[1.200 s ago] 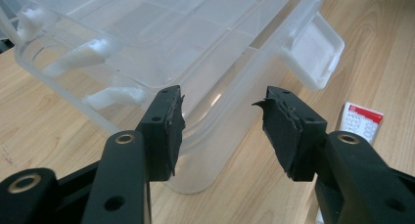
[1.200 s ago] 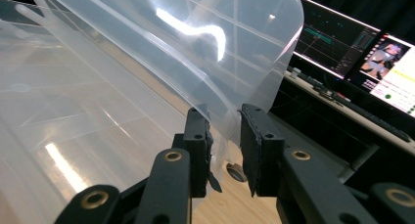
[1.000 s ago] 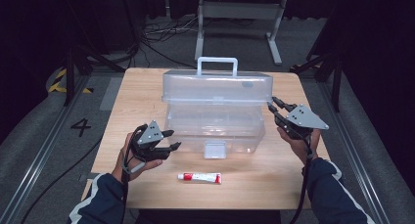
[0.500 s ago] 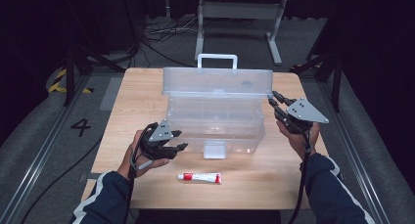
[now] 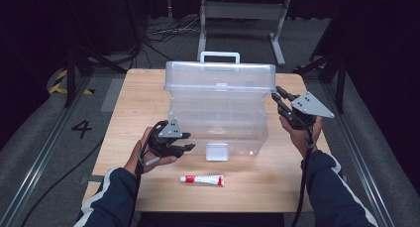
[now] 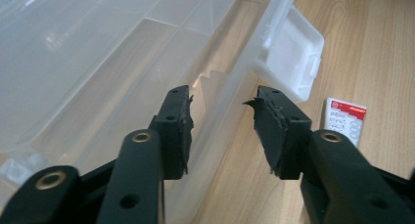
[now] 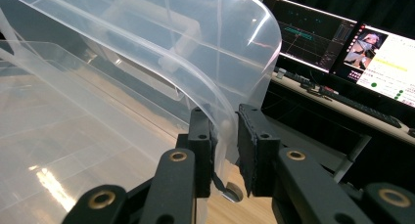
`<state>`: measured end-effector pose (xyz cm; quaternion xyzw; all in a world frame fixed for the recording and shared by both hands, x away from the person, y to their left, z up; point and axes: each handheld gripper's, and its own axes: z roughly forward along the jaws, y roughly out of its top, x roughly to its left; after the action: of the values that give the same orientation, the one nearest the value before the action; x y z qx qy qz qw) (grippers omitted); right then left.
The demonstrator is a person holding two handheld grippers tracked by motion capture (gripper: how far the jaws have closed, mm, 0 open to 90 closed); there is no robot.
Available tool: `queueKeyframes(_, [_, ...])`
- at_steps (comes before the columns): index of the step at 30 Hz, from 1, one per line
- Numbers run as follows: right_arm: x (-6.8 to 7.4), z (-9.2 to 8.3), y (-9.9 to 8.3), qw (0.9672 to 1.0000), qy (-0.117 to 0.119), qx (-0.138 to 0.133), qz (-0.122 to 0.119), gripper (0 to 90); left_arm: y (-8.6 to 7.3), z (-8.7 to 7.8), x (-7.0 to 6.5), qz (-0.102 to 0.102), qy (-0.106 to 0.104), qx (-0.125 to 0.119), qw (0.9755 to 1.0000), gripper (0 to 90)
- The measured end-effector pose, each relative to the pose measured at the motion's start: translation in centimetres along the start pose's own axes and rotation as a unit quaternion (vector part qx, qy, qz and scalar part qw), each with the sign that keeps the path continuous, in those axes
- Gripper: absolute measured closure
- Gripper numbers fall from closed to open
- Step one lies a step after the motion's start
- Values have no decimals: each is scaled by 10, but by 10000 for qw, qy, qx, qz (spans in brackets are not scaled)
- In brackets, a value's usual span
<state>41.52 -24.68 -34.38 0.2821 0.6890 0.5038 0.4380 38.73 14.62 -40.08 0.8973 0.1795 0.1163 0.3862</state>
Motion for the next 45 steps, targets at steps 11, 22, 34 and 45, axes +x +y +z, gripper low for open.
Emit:
queueKeyframes(11, [-5,13,12,9998,-191,76,-45,794,6,7,5,445,102,801,9957,709])
queueKeyframes(22, [-5,21,18,9987,-453,136,-207,819,4,7,10,571,29,923,9941,740])
queueKeyframes(34, [-13,33,26,9981,-482,263,-266,835,13,8,19,898,-246,1335,9867,777])
queueKeyframes(45, [-22,47,34,9978,-504,413,-153,844,12,8,26,952,-503,1301,9856,798])
